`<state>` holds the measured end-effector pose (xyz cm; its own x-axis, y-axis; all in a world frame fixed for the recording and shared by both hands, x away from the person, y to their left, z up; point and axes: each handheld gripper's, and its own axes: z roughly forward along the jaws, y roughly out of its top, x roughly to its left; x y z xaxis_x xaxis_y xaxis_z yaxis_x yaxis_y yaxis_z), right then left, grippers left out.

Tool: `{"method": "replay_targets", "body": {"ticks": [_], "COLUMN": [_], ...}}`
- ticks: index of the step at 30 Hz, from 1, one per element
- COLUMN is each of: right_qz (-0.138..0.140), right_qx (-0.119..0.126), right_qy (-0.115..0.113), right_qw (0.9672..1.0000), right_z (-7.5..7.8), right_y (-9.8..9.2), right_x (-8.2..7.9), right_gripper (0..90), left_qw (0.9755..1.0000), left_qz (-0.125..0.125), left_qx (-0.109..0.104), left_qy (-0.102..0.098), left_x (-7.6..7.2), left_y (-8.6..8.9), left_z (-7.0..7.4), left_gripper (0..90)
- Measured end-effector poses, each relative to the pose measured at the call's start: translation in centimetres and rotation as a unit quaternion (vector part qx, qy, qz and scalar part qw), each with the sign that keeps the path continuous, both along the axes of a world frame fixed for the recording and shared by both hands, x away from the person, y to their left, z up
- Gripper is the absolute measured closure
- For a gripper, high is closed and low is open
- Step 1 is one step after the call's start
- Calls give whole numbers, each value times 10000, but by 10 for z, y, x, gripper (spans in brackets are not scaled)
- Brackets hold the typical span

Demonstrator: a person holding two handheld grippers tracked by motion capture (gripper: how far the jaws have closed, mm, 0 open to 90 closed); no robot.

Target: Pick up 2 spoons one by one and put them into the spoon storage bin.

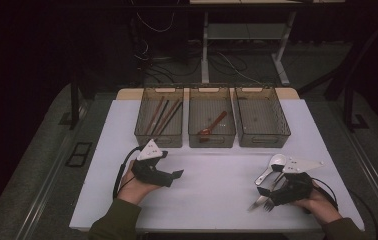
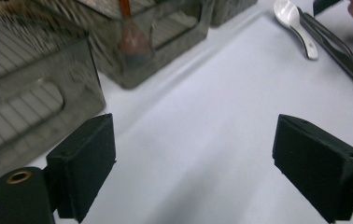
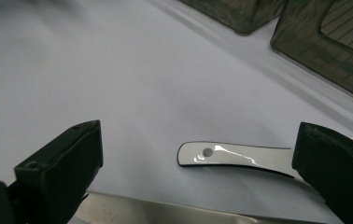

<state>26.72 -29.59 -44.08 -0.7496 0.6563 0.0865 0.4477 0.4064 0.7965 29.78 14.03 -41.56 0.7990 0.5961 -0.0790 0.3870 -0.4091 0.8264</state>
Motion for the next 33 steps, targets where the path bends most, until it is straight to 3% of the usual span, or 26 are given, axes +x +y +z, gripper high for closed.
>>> {"method": "replay_targets", "body": {"ticks": [6, 9, 12, 16, 24, 26, 33], "right_qz": [-132, -179, -138, -155, -47, -13, 98], "right_qx": [-75, -49, -7, -33, -68, -119, -212], "right_qy": [50, 166, 123, 170, 561, 628, 689], "right_qw": [9999, 9997, 9998, 9997, 9984, 9980, 9973], "right_z": [3, 5, 9, 9, 3, 1, -3], "right_y": [-1, -5, -10, -13, -15, -16, -13], "right_x": [1, 3, 1, 2, 11, 12, 17], "right_gripper": [18, 19, 265, 463, 839, 894, 897], "left_qw": [9998, 9997, 9996, 9997, 9996, 9995, 9995], "left_qz": [9, 37, 48, 18, -79, -76, -52], "left_qx": [-12, -62, -118, -26, 12, 9, 50], "left_qy": [210, 238, 260, 232, 257, 313, 300], "left_x": [-13, -20, -27, -29, -29, -29, -30], "left_y": [8, 11, 15, 17, 14, 14, 12], "left_z": [-12, -15, -19, -23, -25, -26, -25], "left_gripper": [8, 0, 0, 0, 0, 0, 0]}}
